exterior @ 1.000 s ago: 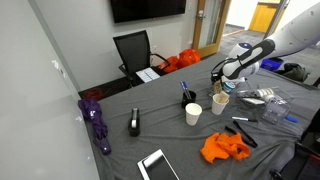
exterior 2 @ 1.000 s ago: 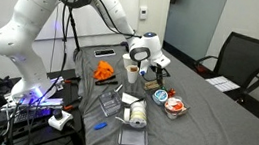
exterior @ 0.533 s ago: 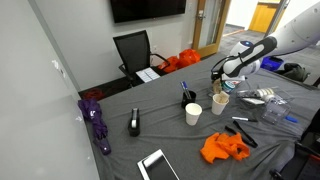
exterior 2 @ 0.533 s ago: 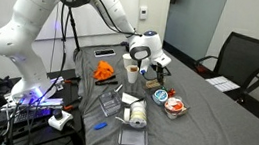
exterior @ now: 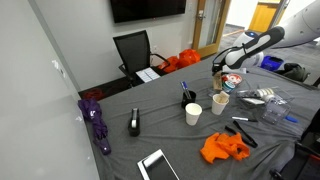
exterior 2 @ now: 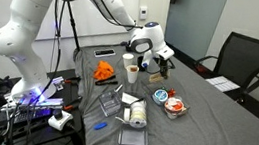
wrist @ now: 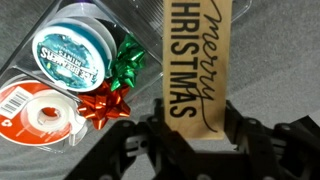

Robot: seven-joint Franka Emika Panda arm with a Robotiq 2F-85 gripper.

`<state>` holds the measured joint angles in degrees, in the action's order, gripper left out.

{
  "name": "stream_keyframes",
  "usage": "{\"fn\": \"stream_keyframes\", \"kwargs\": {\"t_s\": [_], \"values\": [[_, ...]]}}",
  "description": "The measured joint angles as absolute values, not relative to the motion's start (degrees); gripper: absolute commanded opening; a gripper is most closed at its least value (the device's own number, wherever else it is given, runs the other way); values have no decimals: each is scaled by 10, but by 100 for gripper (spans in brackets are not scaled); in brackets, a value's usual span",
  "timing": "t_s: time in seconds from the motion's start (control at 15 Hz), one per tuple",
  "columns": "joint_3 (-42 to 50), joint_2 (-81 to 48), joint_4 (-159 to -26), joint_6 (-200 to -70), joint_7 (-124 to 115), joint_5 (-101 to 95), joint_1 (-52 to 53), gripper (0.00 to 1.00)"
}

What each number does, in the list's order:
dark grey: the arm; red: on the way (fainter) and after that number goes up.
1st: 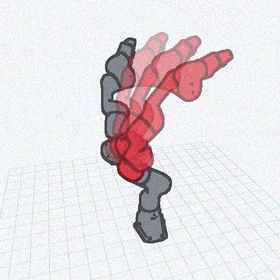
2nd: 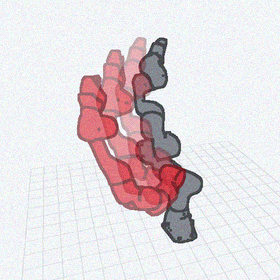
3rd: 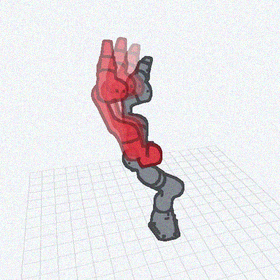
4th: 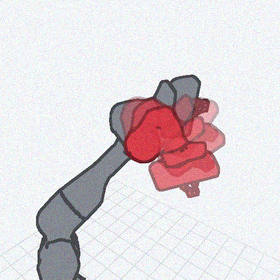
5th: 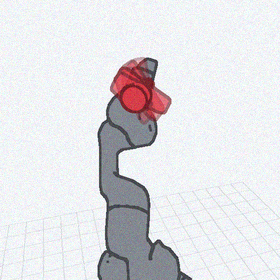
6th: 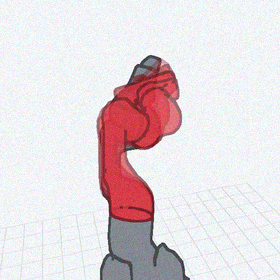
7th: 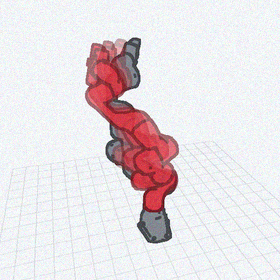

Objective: Move the wooden object from the clear container to the white cup

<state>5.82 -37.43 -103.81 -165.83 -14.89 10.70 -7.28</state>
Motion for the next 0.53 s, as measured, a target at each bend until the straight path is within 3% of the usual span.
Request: {"fn": "stream_keyframes", "kwargs": {"t_s": [0.53], "values": [[62,-313,-1054,-1623,-196,136,-61,31]]}}
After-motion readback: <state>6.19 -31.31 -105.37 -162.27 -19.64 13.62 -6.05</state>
